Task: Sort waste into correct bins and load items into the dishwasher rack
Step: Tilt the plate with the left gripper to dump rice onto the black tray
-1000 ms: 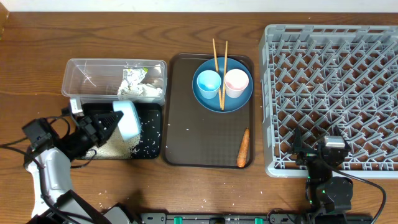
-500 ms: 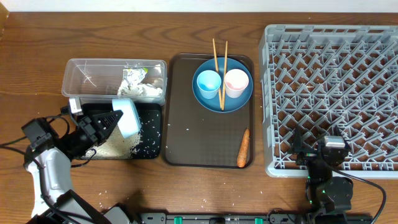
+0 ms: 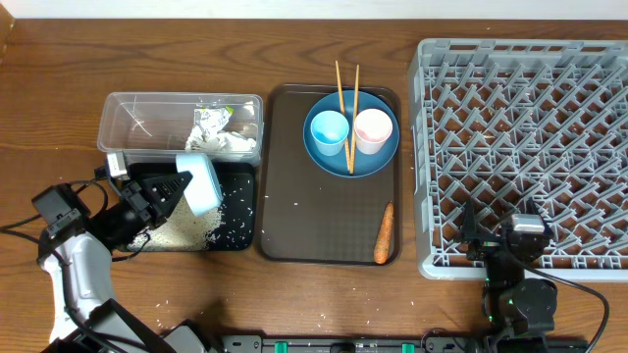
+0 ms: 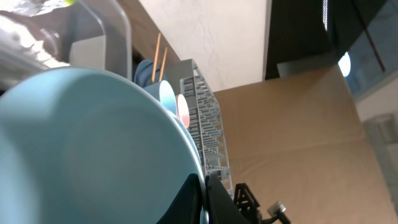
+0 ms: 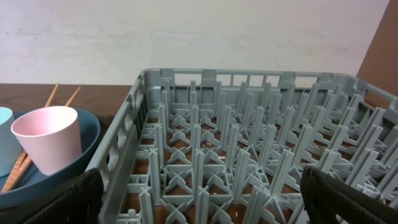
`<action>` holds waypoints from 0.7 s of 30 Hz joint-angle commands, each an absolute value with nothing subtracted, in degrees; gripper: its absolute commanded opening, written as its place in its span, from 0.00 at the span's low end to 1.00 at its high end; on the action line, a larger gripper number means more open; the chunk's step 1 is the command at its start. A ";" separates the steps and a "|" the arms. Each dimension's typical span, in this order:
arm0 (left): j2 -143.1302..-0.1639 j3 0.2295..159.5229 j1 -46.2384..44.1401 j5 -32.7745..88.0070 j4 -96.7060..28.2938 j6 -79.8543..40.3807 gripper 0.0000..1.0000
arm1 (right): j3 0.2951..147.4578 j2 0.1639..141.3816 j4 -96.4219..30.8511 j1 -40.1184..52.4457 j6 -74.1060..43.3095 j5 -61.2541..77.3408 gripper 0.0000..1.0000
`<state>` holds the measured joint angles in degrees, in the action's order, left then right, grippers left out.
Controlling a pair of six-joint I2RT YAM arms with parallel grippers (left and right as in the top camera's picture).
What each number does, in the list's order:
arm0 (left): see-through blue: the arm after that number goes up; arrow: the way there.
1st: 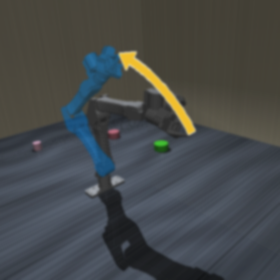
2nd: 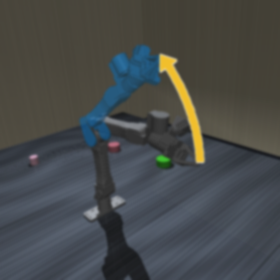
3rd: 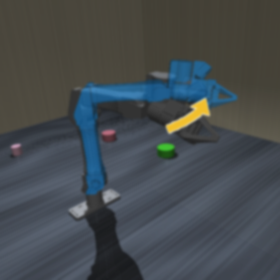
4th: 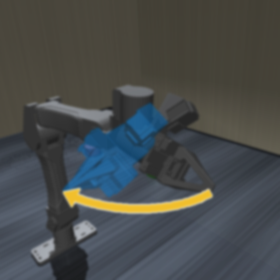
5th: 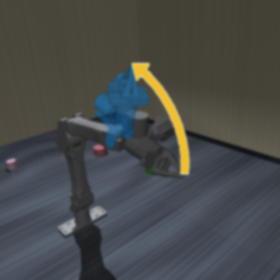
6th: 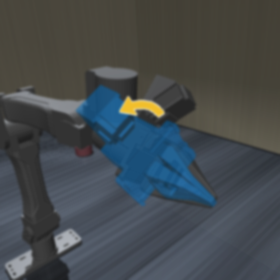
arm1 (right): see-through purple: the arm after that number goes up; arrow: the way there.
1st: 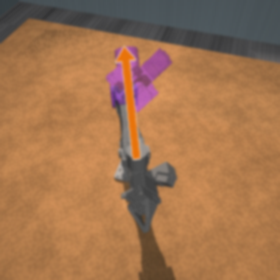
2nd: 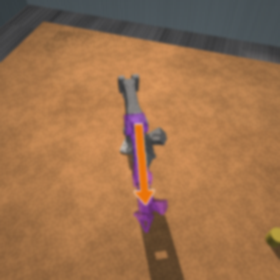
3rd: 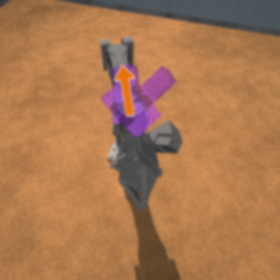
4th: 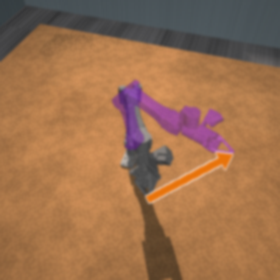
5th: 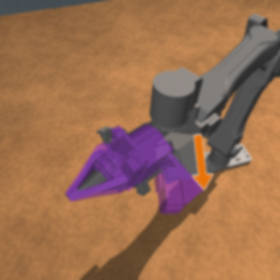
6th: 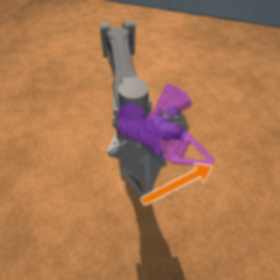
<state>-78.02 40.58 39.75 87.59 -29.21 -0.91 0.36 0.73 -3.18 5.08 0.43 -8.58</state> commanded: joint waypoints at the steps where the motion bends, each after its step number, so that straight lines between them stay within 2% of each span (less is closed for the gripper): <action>1: -78.24 40.82 39.97 90.13 -29.67 -5.98 0.06 | 0.32 0.67 -3.38 4.47 0.05 -8.78 0.99; 8: -78.43 40.82 39.83 87.70 -25.58 -8.19 0.06 | 0.32 0.67 -3.38 4.47 0.05 -8.78 0.99; 11: -78.63 40.82 40.12 81.82 -23.79 -16.08 0.06 | 0.32 0.67 -3.38 4.47 0.05 -8.78 0.99; 16: -78.54 40.82 40.05 82.32 -18.72 -30.24 0.06 | 0.32 0.67 -3.38 4.47 0.03 -8.75 0.99; 21: -77.14 40.84 40.03 83.11 -17.54 -33.76 0.06 | 0.32 0.67 -3.38 4.47 0.05 -8.78 0.99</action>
<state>-78.24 40.49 39.92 82.52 -17.93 -27.97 0.36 0.73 -3.18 5.08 0.43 -8.58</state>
